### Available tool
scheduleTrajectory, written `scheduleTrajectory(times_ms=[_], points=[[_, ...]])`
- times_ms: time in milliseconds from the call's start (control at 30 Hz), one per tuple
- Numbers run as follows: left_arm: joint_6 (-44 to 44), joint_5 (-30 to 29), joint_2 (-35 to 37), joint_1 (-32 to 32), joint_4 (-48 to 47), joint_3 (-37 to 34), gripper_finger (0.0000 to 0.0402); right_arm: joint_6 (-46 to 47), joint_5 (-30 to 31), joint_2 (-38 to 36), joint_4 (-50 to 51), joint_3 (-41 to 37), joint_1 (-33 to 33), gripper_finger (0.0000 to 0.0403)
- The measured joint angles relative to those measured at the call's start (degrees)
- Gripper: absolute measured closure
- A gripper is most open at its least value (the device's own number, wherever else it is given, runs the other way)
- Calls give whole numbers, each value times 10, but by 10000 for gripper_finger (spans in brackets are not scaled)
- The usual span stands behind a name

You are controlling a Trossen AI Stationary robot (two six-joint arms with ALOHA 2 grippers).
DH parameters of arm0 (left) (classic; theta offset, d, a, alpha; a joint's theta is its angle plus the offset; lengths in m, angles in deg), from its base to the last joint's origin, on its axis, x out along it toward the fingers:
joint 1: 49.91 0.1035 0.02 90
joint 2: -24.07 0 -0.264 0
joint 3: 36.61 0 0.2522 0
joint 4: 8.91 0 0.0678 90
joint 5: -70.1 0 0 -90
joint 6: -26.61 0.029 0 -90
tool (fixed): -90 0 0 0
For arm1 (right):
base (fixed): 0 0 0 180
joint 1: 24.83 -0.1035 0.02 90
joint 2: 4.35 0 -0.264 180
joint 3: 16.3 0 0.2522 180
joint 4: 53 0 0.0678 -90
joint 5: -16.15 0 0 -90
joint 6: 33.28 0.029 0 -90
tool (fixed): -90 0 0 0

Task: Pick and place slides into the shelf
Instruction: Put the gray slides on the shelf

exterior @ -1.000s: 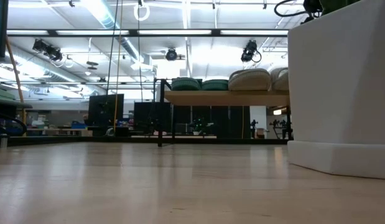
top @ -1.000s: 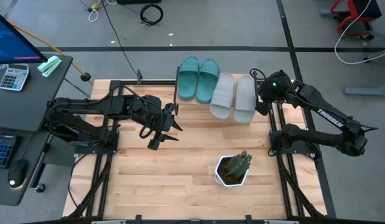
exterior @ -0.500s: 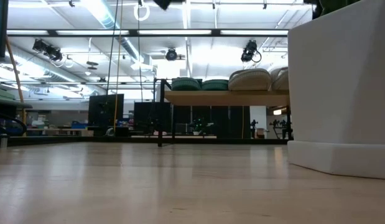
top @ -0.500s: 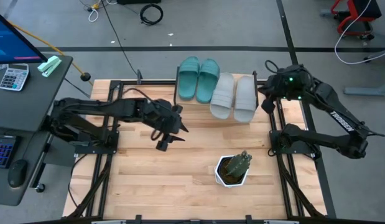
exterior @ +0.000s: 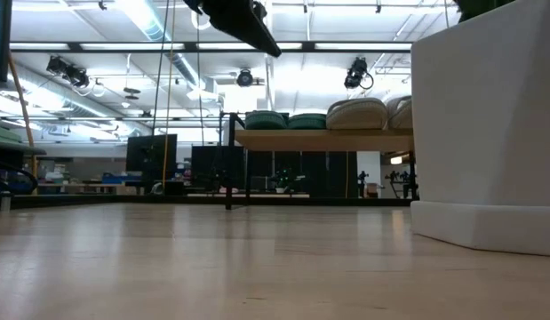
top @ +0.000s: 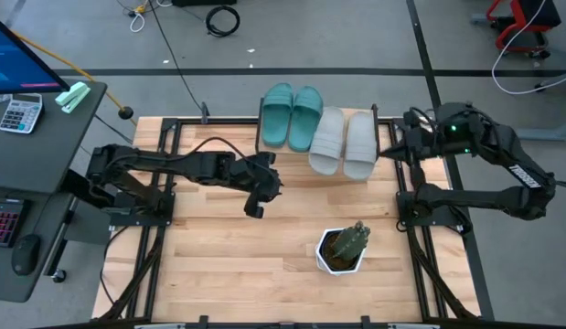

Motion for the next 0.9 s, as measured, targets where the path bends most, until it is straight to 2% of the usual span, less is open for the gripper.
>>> scheduleTrajectory(times_ms=[100,267,500,733,900], points=[[11,3,4,0,19,1,330,29,34,-30,25,-17,-36,397],[15,27,4,5,24,0,393,78,145,-88,52,-51,-66,399],[-4,31,4,5,32,0,393,114,152,-166,85,-107,-71,401],[-13,32,4,23,80,-3,393,139,157,-247,98,-142,-71,401],[-21,64,20,57,271,-111,394,160,159,-290,104,-154,-71,402]])
